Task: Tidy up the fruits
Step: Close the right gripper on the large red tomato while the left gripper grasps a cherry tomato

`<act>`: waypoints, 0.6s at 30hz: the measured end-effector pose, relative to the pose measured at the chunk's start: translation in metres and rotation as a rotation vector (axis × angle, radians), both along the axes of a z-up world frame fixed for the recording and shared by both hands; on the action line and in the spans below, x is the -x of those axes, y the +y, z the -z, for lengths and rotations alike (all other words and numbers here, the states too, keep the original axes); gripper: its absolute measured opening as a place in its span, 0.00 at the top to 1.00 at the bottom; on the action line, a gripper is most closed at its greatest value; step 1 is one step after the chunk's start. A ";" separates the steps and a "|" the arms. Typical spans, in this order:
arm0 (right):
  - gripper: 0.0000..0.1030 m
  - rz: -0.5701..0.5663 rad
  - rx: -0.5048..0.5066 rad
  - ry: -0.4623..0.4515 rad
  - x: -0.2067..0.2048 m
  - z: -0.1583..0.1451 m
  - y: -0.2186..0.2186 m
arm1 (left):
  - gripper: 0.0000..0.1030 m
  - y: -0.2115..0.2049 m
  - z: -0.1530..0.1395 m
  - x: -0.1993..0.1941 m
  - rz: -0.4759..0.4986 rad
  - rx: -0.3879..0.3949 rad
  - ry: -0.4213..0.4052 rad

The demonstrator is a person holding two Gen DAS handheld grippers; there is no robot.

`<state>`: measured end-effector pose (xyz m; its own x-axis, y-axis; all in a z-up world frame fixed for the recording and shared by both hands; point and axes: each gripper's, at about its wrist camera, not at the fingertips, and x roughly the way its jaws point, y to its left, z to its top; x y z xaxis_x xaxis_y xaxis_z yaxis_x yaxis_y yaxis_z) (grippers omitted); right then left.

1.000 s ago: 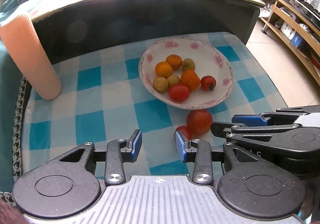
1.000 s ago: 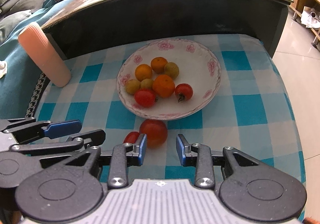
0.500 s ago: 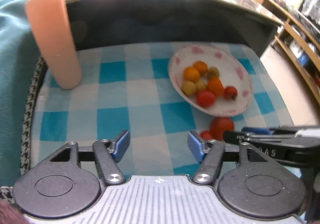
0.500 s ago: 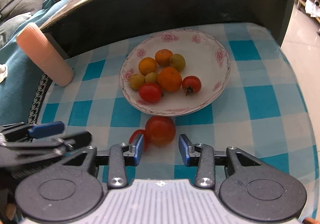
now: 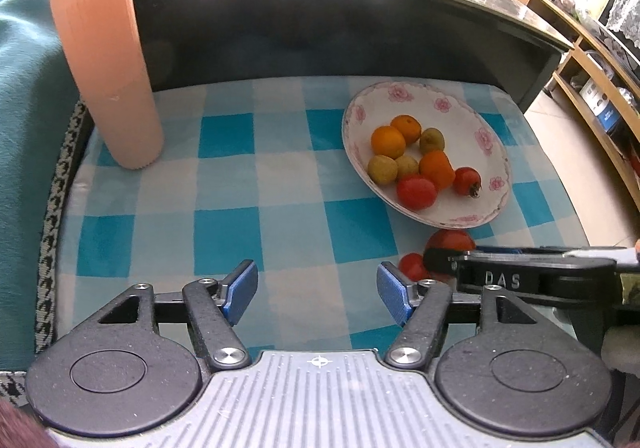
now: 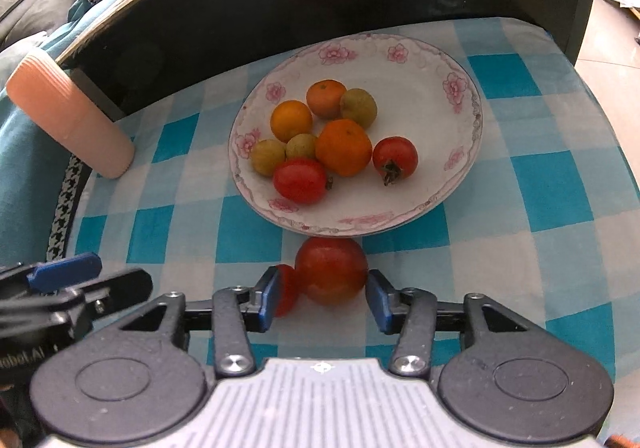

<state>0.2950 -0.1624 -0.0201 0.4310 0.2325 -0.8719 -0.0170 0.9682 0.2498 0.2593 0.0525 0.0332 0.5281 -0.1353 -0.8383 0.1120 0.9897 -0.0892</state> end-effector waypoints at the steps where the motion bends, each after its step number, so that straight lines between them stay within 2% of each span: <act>1: 0.42 0.005 -0.002 -0.006 -0.001 0.000 -0.001 | 0.29 -0.001 0.001 0.000 0.003 -0.002 0.002; 6: 0.49 0.001 -0.011 -0.003 -0.002 -0.001 -0.006 | 0.29 -0.005 0.007 -0.001 0.016 -0.010 0.017; 11: 0.50 -0.007 -0.021 -0.003 0.000 -0.004 -0.011 | 0.28 -0.014 0.012 -0.002 0.041 -0.018 0.031; 18: 0.51 -0.038 0.034 0.003 0.015 -0.009 -0.020 | 0.28 -0.031 0.017 -0.006 0.072 -0.007 0.043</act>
<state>0.2804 -0.1819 -0.0109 0.4199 0.2188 -0.8808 -0.0536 0.9748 0.2166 0.2656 0.0218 0.0161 0.4808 -0.1659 -0.8610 0.1794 0.9798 -0.0886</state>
